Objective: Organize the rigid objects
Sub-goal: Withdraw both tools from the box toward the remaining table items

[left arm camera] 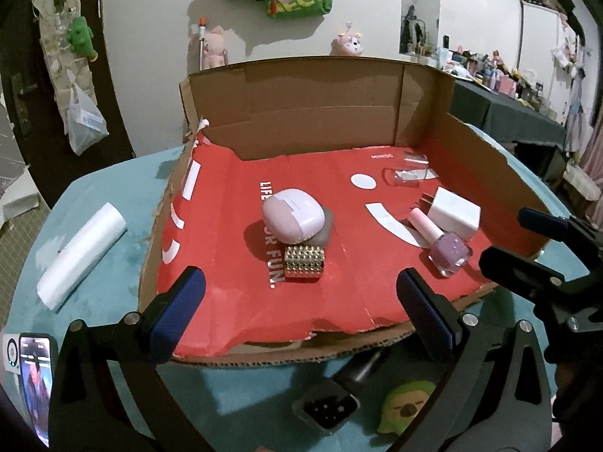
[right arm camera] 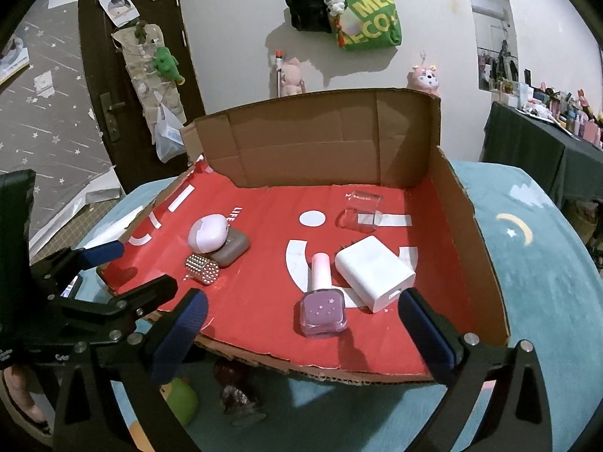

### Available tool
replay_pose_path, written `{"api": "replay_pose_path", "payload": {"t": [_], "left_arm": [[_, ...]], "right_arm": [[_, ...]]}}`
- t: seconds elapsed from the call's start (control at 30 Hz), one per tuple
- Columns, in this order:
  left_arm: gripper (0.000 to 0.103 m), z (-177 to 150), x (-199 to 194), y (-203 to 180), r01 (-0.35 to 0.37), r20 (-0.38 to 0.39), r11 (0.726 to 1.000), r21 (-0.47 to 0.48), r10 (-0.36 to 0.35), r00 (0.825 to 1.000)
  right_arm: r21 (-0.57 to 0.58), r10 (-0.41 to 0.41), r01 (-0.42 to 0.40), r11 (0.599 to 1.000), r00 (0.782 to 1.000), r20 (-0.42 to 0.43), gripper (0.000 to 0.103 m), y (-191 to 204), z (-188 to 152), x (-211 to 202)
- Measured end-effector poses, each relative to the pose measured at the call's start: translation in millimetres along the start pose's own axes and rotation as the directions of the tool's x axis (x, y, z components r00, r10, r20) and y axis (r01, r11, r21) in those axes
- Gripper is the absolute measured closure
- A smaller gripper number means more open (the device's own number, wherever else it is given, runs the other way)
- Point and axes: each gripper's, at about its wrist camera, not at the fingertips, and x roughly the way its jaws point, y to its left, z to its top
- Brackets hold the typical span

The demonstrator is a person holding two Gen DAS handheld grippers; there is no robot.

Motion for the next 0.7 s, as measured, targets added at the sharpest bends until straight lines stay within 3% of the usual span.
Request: {"api": "replay_pose_path", "payload": {"t": [0.7], "left_arm": [[0.0,-21,-18,3,0.045,0.006,0.998,-0.042,-0.044,0.999]], "right_arm": [[-0.002,0.007,-0.007,1.0,1.0,0.009,0.0,4,-20,-16]]}}
